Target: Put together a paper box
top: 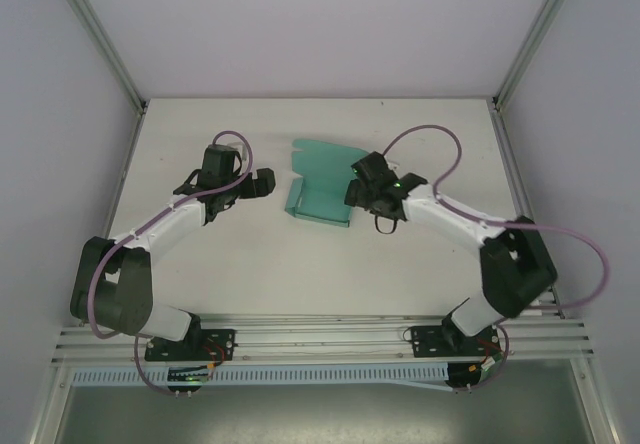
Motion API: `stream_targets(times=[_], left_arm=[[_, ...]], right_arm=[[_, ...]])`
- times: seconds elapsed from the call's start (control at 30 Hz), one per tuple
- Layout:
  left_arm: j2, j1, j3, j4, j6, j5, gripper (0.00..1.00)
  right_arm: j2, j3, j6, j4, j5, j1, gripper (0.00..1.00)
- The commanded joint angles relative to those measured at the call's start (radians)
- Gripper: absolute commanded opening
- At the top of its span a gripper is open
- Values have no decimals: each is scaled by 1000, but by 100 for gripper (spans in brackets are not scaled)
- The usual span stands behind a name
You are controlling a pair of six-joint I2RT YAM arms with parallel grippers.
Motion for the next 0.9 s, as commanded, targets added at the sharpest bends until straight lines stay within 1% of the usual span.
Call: stream_targets(times=[0.0, 0.07, 0.1, 0.23, 0.4, 0.43, 0.47, 0.53, 0.6, 0.7, 0.87], left_arm=[[6, 6, -12, 17, -11, -21, 99], [4, 6, -18, 16, -7, -26, 98], [2, 6, -23, 16, -11, -31, 98], [-11, 6, -29, 10, -13, -43, 99], [-17, 6, -28, 0, -16, -54, 99], [-19, 6, -27, -3, -18, -56, 98], [-19, 6, -29, -4, -20, -57, 99], [-19, 6, -29, -7, -22, -56, 99], [-20, 7, -29, -10, -22, -52, 99], [-24, 6, -30, -12, -19, -48, 99], [-29, 7, -32, -18, -11, -36, 99]], right_arm=[[97, 91, 58, -33, -13, 8, 70], [154, 122, 54, -28, -13, 9, 60], [183, 142, 56, -37, -11, 11, 57], [257, 196, 51, -58, 20, 32, 53], [321, 206, 71, -66, 24, 37, 43], [329, 208, 72, -70, 36, 40, 40], [337, 211, 70, -74, 55, 41, 33], [349, 220, 61, -83, 95, 48, 27], [360, 226, 44, -83, 124, 51, 25], [380, 231, 16, -78, 152, 55, 20], [402, 229, -35, -46, 162, 55, 19]])
